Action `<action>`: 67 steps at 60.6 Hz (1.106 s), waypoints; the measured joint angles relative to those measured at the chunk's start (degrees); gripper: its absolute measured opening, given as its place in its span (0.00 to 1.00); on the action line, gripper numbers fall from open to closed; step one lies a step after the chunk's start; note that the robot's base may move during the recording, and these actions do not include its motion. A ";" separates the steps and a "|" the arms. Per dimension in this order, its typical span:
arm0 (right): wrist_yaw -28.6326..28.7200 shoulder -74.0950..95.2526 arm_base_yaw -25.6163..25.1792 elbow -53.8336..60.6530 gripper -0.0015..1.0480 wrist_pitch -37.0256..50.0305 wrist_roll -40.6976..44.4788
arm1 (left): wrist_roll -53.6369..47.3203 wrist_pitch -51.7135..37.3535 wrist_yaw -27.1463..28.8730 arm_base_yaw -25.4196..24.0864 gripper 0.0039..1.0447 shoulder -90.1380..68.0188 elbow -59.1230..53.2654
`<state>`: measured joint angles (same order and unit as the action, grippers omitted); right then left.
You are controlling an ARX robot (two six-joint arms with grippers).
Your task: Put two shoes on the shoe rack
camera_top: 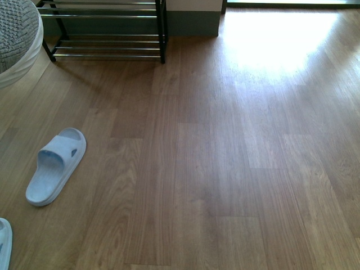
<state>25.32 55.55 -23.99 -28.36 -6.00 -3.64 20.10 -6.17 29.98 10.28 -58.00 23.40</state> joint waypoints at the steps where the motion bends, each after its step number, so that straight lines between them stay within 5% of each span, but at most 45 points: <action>1: 0.00 0.00 0.00 0.00 0.01 0.00 0.00 | 0.00 0.00 0.00 0.00 0.01 0.00 0.00; 67: -0.04 0.00 -0.02 0.00 0.01 0.00 0.00 | -0.13 0.09 -0.28 0.04 0.01 -0.02 0.00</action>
<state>25.28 55.55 -24.01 -28.36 -6.00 -3.64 19.97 -6.09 29.69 10.33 -58.02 23.40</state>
